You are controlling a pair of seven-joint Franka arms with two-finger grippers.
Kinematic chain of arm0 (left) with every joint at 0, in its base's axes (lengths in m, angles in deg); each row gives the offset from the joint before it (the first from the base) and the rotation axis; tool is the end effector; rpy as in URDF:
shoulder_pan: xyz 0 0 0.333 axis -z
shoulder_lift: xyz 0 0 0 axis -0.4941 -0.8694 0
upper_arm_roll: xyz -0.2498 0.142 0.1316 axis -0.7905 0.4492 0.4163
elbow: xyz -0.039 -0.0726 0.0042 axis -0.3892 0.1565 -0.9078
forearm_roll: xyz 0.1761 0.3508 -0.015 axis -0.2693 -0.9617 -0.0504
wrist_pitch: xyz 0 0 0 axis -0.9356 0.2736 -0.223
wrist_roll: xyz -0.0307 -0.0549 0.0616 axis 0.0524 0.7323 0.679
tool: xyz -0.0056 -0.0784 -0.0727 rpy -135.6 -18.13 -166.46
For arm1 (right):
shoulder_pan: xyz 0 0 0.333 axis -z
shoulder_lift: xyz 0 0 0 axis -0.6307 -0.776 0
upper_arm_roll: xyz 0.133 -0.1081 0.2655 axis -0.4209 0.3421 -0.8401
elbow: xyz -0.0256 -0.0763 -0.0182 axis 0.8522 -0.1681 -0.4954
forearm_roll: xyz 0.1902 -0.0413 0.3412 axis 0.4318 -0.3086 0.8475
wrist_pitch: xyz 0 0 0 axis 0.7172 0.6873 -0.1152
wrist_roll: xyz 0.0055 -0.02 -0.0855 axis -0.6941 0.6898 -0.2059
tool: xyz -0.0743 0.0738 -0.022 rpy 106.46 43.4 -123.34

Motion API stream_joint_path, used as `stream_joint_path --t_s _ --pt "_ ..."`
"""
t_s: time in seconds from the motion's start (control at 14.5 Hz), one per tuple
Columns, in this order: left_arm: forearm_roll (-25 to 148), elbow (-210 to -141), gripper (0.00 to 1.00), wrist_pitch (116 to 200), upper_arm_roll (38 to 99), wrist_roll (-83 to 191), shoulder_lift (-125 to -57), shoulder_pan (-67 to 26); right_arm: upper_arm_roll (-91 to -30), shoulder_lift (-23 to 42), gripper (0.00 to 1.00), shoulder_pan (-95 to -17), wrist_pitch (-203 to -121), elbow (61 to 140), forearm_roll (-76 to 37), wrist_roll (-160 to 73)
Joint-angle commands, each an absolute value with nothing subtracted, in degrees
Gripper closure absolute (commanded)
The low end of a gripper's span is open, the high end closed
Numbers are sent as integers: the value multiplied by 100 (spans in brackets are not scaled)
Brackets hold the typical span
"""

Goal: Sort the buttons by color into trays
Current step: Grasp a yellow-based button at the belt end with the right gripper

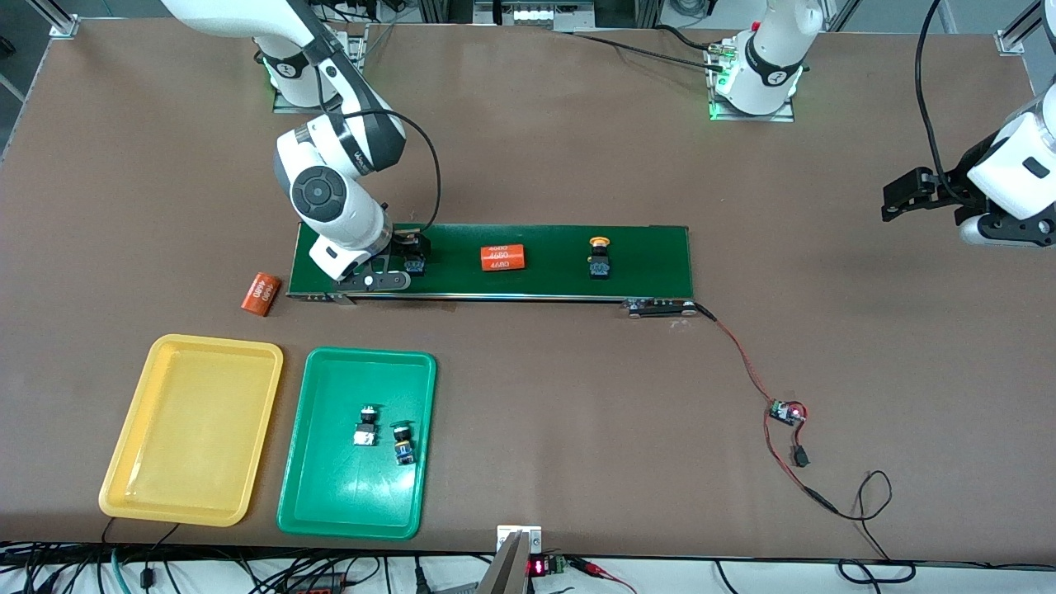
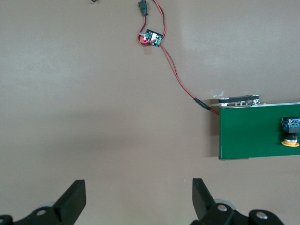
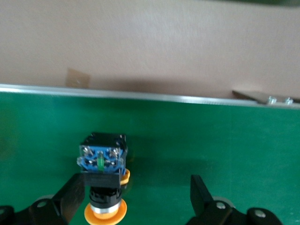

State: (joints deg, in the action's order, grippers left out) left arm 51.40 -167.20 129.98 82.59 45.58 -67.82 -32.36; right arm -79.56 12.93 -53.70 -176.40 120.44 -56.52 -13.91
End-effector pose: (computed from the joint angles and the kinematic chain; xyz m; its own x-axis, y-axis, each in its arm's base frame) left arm 0.5630 -0.0112 0.5902 0.9951 -0.0537 -0.0826 -0.0550 -0.9984 -0.0128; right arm 0.5070 0.2696 0.2568 0.9859 0.0534 -0.1587 0.0519 -0.9986 -0.0140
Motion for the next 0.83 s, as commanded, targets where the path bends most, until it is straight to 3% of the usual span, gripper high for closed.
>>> stream_joint_path --t_s 0.0,0.76 --pt "5175 -16584 0 12637 8168 4540 -6751 -3251 -7996 1351 2 -5326 -17641 12186 -5566 -1395" --pt "5149 -16531 0 12442 8045 4698 -6759 -3242 -7996 1307 13 -5202 -17668 12089 -5574 -1421"
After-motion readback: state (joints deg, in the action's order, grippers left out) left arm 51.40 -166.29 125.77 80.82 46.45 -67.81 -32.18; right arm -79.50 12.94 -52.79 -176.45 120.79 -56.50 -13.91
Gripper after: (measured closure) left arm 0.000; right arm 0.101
